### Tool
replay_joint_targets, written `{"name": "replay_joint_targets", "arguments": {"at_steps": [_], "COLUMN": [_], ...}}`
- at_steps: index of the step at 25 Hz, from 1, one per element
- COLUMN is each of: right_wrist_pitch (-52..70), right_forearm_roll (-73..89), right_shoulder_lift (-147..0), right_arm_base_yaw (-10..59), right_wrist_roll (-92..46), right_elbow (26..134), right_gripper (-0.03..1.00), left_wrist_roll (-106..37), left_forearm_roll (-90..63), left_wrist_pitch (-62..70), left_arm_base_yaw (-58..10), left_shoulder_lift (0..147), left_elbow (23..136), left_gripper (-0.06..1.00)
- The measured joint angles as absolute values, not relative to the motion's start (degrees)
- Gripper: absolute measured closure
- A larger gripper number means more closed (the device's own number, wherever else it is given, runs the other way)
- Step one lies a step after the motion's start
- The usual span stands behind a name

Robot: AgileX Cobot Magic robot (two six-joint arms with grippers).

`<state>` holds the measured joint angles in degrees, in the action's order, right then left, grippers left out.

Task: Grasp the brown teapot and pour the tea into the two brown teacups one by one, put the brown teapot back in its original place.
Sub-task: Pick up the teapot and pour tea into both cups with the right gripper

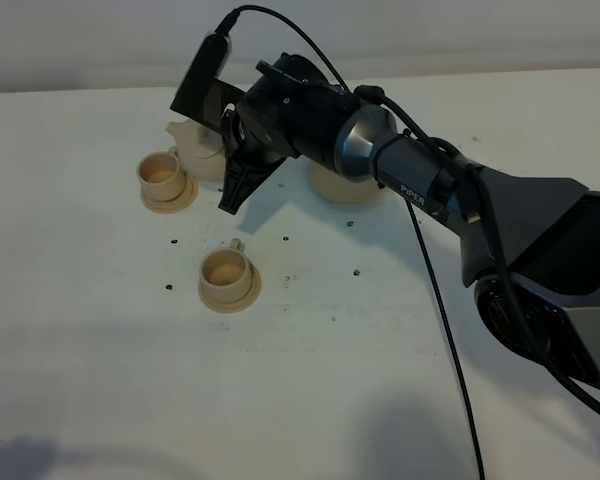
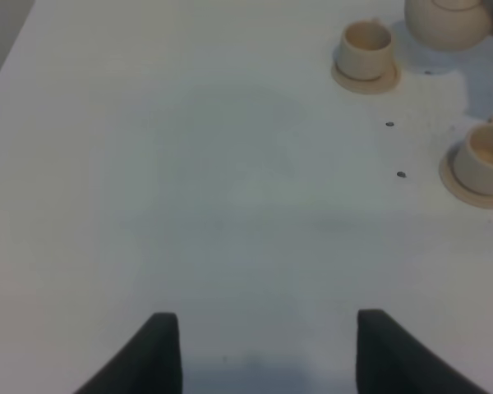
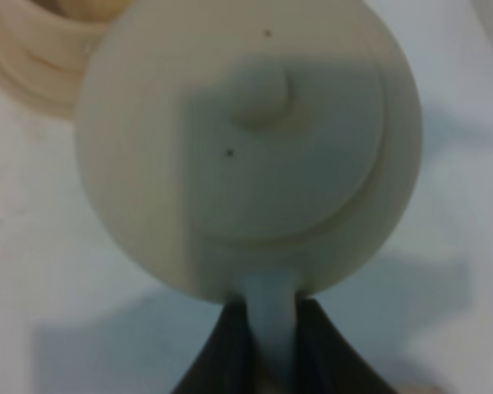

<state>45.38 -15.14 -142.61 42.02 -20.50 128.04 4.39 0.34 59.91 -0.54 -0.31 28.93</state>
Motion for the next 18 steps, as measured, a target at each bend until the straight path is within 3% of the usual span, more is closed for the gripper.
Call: {"name": "replay_joint_targets", "arguments": {"at_steps": [18], "right_wrist_pitch": [44.2], "right_forearm_roll": [-30.9], "right_shoulder_lift": [-145.0], "right_arm_base_yaw": [45.2], "right_wrist_roll": [-25.8], "right_elbow": [128.0], "right_gripper": [0.85], "left_wrist_roll": [4.4], "left_forearm_roll": [0.3], "left_wrist_pitch": [59.9], "left_arm_base_yaw": [-0.5], "left_shoulder_lift": [-0.3], "left_elbow": [28.9], "left_gripper": [0.47]}}
